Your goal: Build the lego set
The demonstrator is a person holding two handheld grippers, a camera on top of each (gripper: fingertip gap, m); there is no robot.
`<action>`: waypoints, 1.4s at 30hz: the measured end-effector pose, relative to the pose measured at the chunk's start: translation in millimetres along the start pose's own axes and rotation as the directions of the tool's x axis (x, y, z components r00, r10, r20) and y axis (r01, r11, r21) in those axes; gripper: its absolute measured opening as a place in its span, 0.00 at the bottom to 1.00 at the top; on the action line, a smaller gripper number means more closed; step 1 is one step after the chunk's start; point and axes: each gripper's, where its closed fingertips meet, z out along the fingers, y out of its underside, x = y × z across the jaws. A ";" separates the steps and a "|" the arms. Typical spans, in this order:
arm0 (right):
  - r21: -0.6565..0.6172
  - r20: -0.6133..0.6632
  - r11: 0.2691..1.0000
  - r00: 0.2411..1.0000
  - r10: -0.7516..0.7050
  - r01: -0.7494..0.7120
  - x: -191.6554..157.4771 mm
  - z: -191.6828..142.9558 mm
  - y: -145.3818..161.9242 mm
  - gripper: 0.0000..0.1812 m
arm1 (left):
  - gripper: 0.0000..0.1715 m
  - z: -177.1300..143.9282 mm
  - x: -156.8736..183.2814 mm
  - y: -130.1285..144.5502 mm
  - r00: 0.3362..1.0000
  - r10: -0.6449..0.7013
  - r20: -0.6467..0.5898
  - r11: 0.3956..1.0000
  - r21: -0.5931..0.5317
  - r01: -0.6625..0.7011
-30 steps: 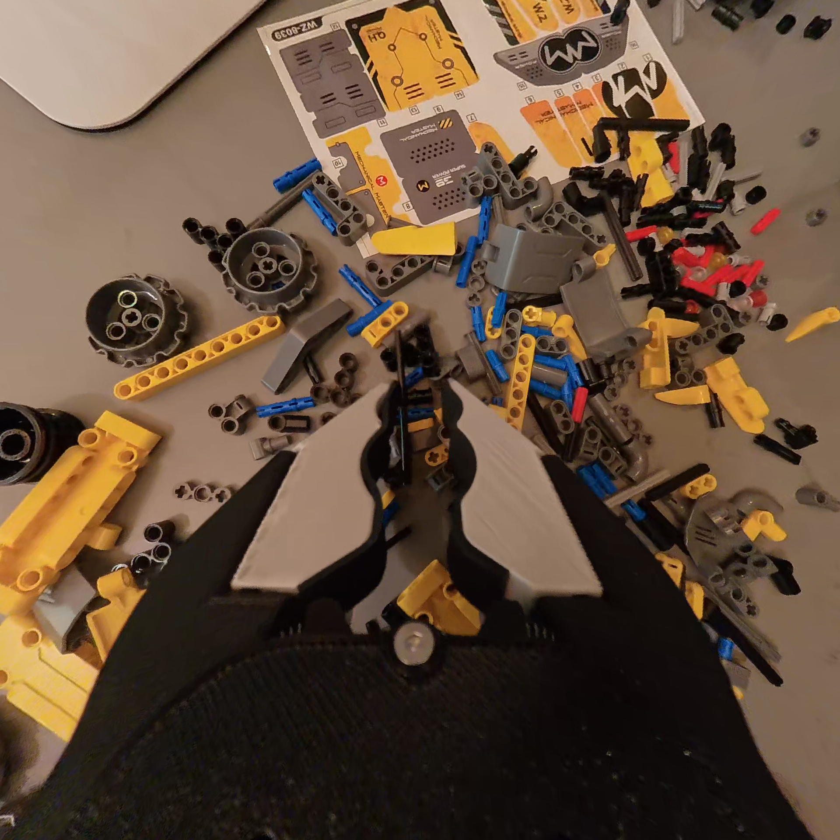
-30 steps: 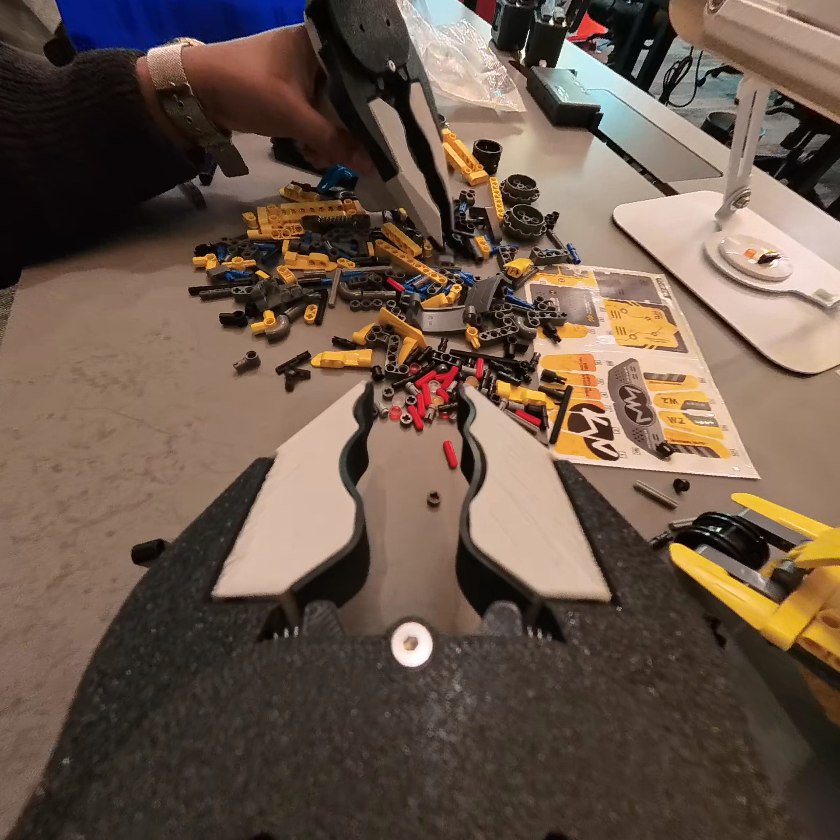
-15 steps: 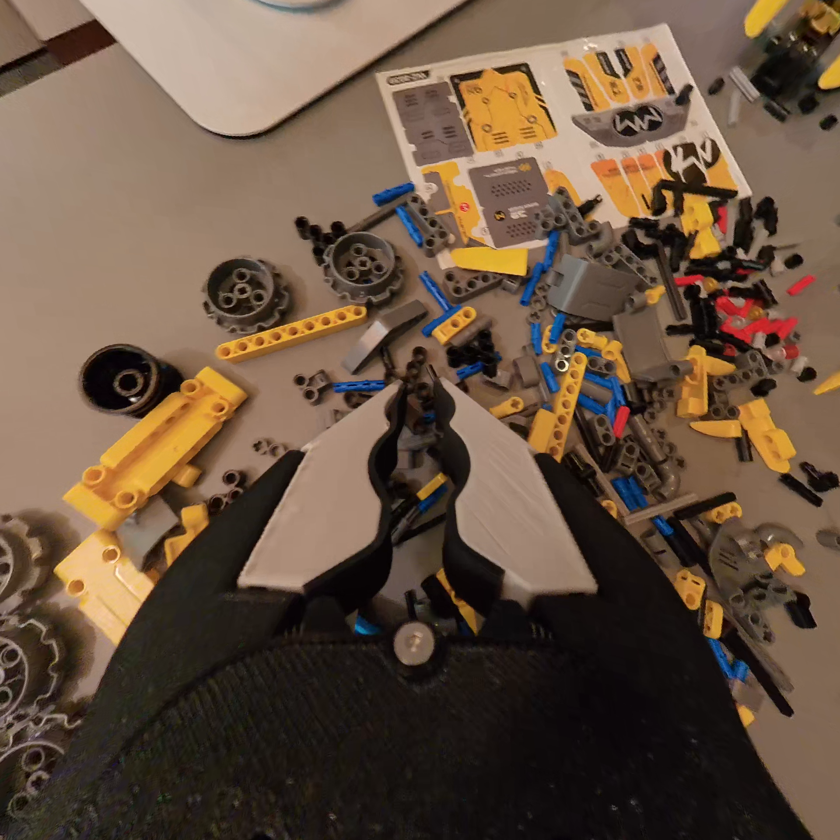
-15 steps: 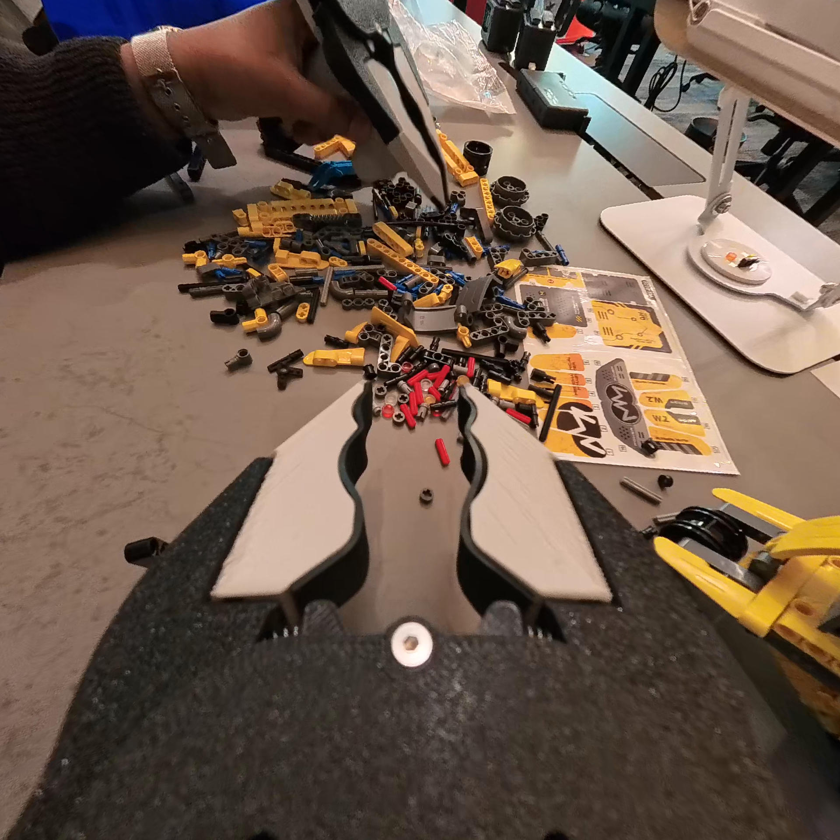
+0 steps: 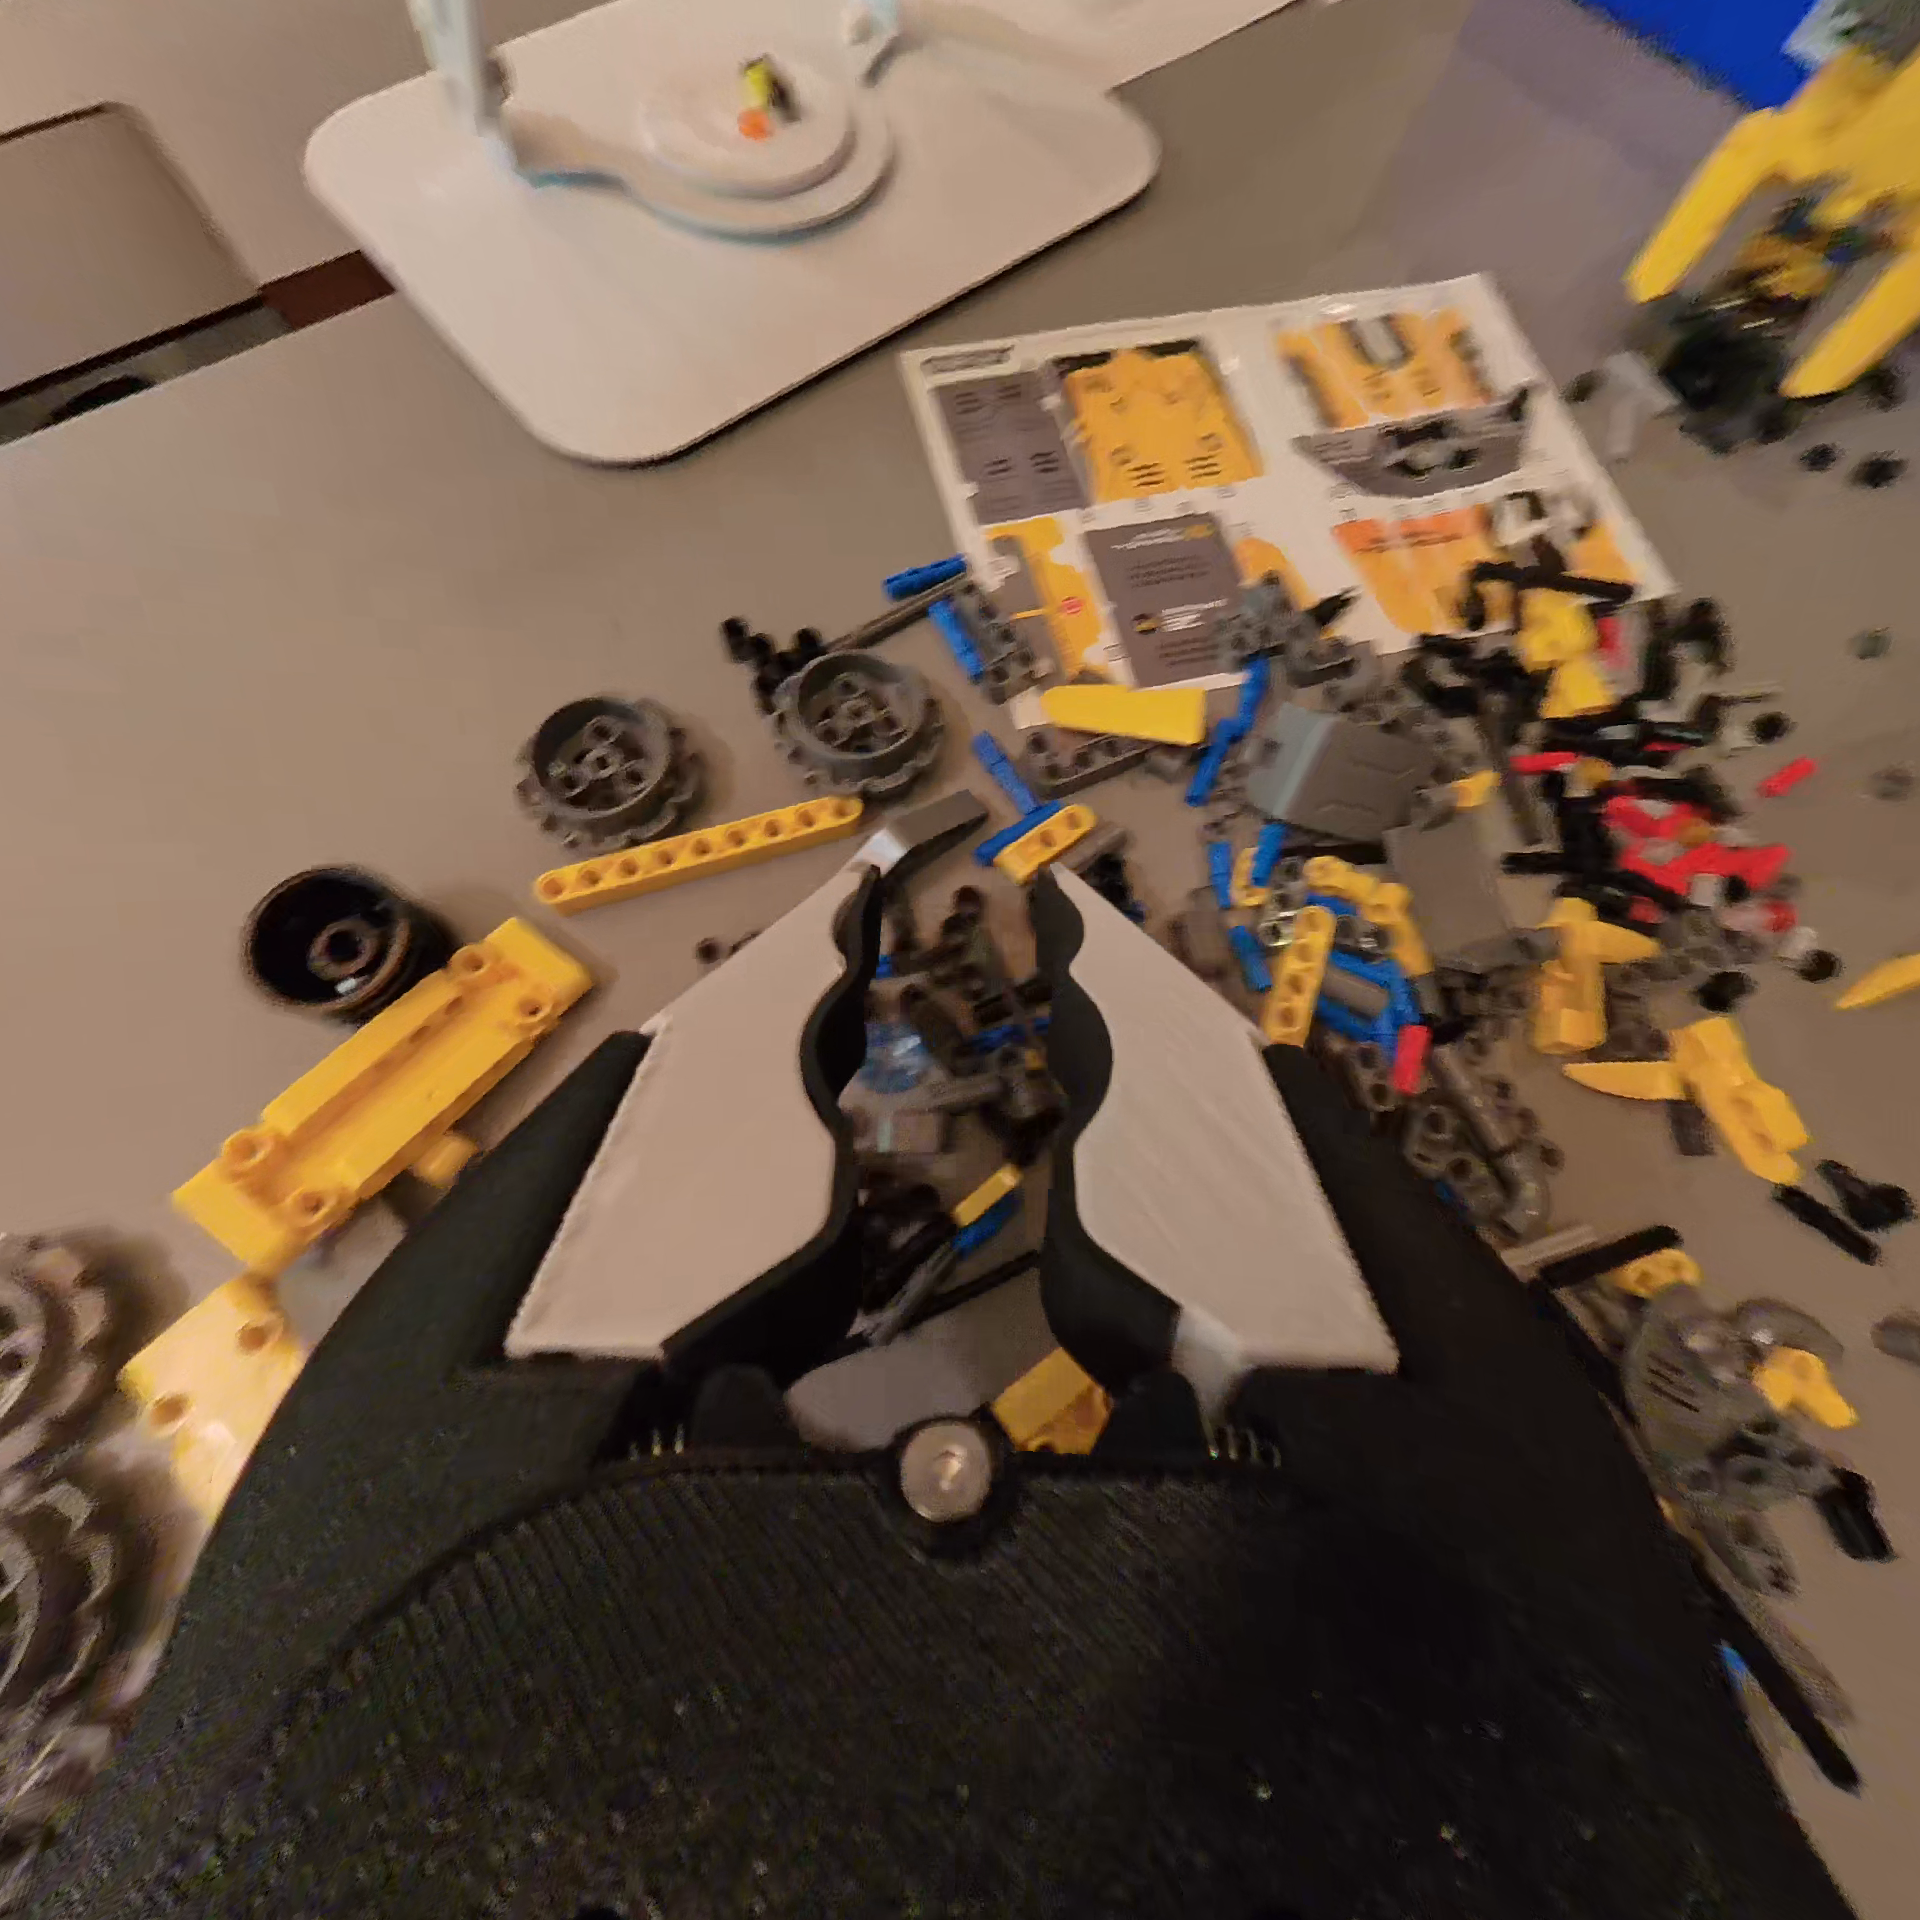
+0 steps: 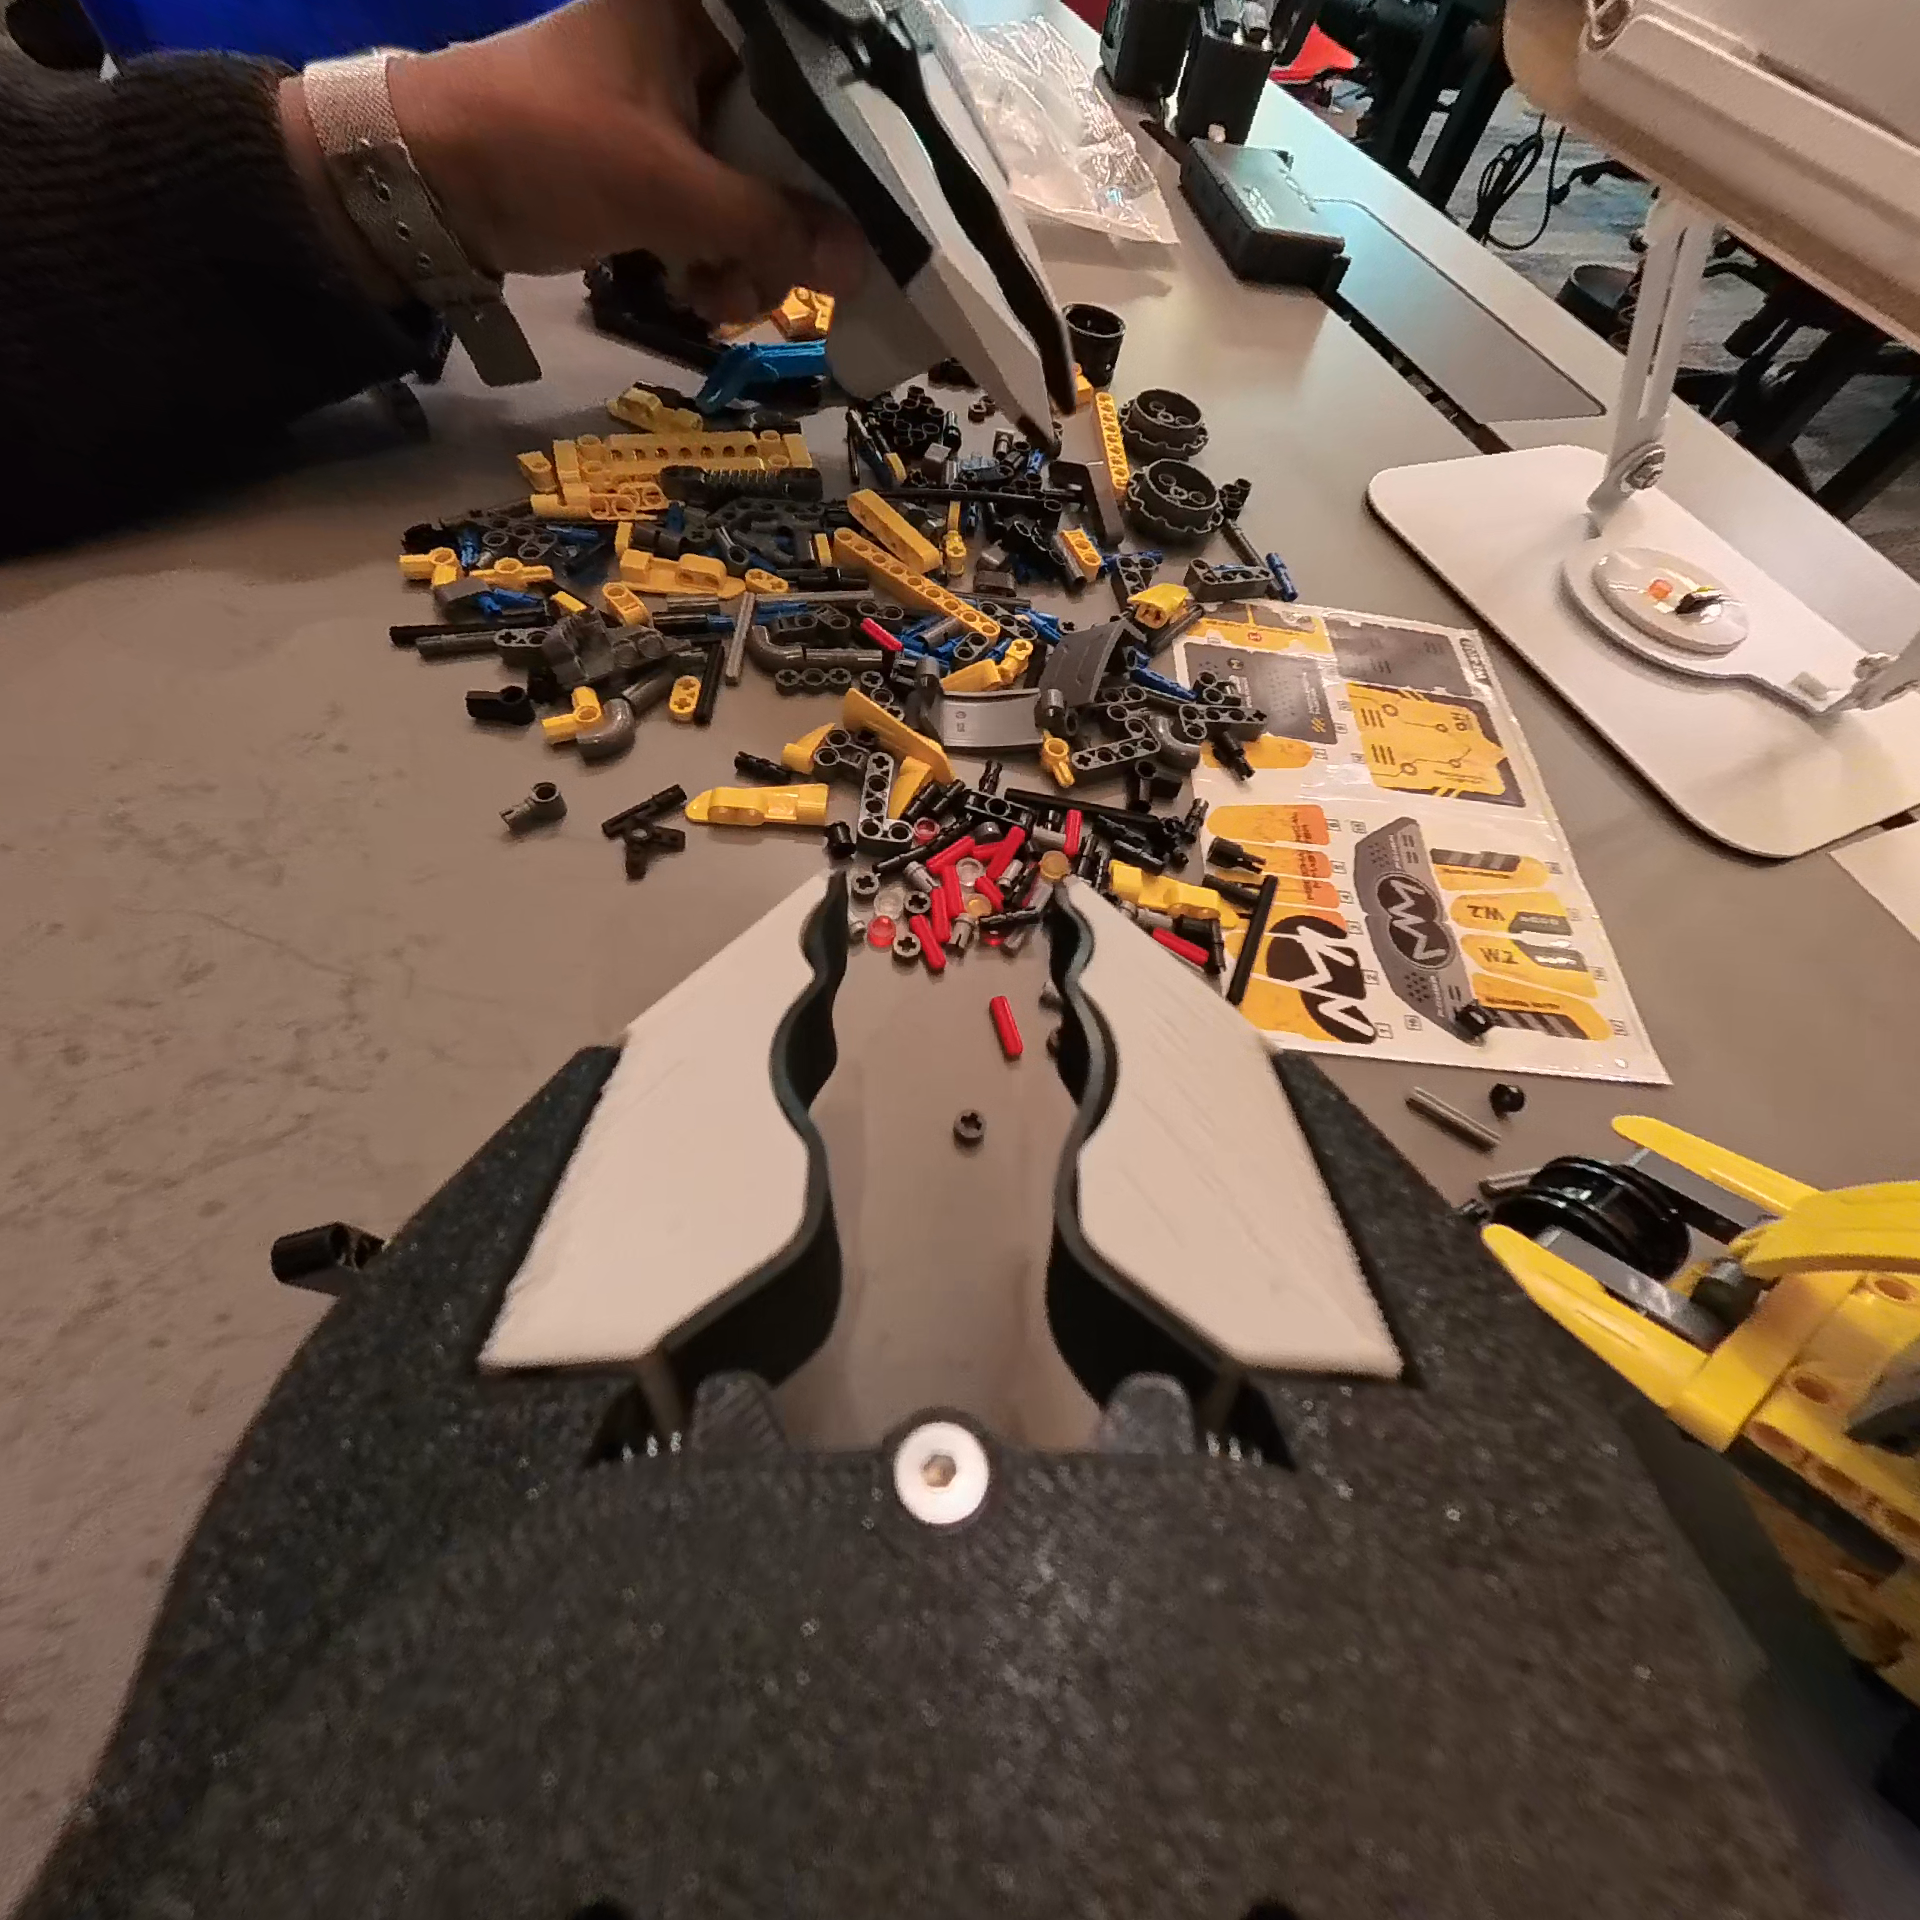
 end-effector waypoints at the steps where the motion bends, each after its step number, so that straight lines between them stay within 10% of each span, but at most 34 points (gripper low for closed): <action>1: 0.000 -0.001 1.000 1.000 -0.002 0.002 0.0 -0.1 -0.3 0.21 | 0.17 0.4 9.1 -2.6 0.999 0.009 -0.044 1.000 0.012 -0.008; 14: -0.010 -0.007 1.000 1.000 -0.008 0.008 0.7 1.2 1.4 0.21 | 0.10 15.8 29.7 18.4 0.993 0.031 -0.111 0.992 -0.119 -0.045; 25: 0.009 -0.036 1.000 0.999 0.009 -0.008 9.5 -4.0 -1.4 0.21 | 0.03 2.7 38.9 -4.8 0.989 0.084 -0.124 0.996 0.000 -0.085; 32: 0.090 -0.173 0.991 0.978 0.113 -0.099 42.4 -23.9 -9.6 0.23 | 0.03 -16.0 158.3 -44.6 0.892 0.295 -0.343 0.948 0.223 -0.227; 36: 0.156 -0.284 0.968 0.930 0.234 -0.196 72.0 -44.1 -6.6 0.25 | 0.03 -10.3 207.4 -37.3 0.850 0.447 -0.278 0.892 0.207 -0.401; 42: 0.217 -0.190 0.936 0.928 0.321 -0.279 70.2 -44.2 -8.8 0.26 | 0.03 -24.1 264.9 8.9 0.675 0.533 -0.510 0.839 0.217 -0.499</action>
